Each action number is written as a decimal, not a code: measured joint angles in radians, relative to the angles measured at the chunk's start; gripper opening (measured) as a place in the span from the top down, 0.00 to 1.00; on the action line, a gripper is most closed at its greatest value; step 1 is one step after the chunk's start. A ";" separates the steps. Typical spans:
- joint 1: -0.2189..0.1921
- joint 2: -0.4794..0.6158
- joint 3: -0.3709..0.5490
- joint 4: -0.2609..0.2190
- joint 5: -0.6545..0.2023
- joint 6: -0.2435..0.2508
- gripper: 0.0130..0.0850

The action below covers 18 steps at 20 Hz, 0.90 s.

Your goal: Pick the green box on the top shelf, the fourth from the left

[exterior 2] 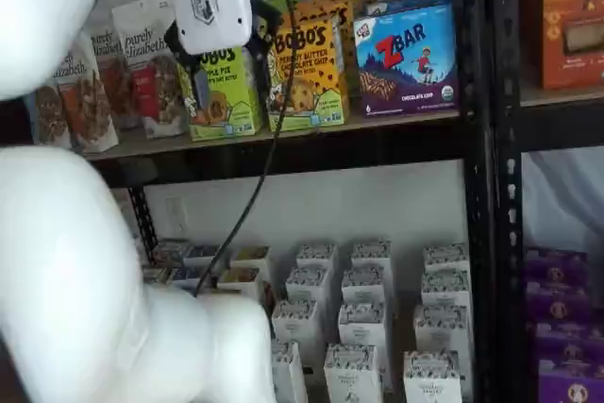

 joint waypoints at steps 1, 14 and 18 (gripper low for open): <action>-0.023 -0.013 0.012 0.025 -0.021 -0.014 0.00; -0.052 -0.052 0.052 0.113 -0.139 -0.023 0.00; 0.034 -0.023 0.034 0.078 -0.181 0.047 0.00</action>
